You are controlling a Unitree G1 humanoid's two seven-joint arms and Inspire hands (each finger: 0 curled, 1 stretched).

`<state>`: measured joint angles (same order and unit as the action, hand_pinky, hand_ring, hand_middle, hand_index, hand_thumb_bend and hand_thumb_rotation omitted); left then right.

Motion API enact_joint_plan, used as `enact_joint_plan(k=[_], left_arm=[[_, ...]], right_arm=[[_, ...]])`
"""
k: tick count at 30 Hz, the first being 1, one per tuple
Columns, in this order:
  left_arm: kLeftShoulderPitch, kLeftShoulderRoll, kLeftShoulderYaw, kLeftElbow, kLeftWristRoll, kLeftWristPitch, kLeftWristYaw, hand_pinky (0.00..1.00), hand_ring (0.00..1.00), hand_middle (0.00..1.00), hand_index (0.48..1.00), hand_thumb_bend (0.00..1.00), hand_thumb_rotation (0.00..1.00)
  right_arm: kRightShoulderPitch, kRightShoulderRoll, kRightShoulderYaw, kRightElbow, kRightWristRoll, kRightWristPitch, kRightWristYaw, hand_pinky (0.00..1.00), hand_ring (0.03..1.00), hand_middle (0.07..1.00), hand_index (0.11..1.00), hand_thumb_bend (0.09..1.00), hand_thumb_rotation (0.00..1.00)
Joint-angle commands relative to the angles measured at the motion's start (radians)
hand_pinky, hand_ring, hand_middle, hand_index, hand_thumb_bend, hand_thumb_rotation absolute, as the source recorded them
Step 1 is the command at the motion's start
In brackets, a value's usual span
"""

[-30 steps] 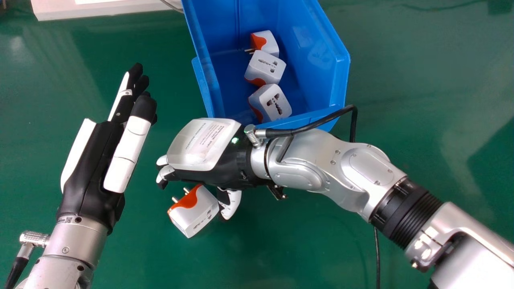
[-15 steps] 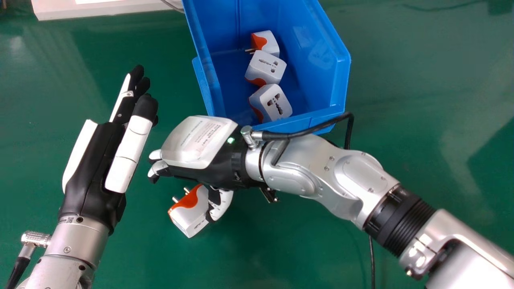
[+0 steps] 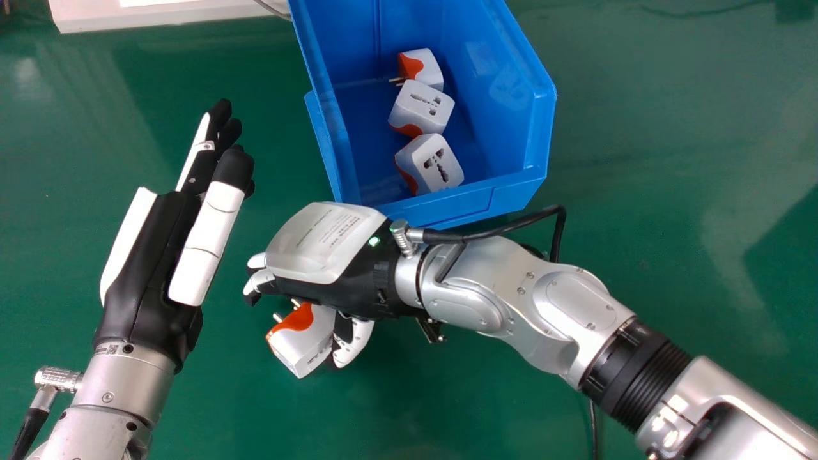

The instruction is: Pick all objects and put in blue box

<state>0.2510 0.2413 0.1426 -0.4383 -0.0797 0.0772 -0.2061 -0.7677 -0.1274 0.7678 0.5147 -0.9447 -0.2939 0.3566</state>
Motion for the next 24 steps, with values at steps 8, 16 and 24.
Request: enact_joint_plan(k=[8, 16, 24], left_arm=[[0.003, -0.017, -0.012, -0.046, 0.000, 0.002, 0.012, 0.94, 0.99, 1.00, 1.000, 0.81, 1.00], [0.013, -0.029, -0.029, -0.074, 0.006, 0.016, 0.022, 0.94, 0.99, 1.00, 1.000, 0.81, 1.00], [0.036, -0.037, -0.039, -0.102, 0.005, 0.023, 0.027, 0.94, 0.99, 1.00, 1.000, 0.83, 1.00]], right_arm=[[-0.040, -0.005, 0.030, 0.011, -0.006, -0.016, 0.009, 0.72, 0.852, 0.897, 0.805, 0.356, 0.11], [-0.042, 0.002, 0.042, 0.041, -0.013, -0.008, 0.006, 0.72, 0.851, 0.890, 0.794, 0.373, 0.02], [-0.039, 0.005, 0.059, 0.083, -0.018, -0.005, -0.017, 0.71, 0.845, 0.889, 0.790, 0.438, 0.00]])
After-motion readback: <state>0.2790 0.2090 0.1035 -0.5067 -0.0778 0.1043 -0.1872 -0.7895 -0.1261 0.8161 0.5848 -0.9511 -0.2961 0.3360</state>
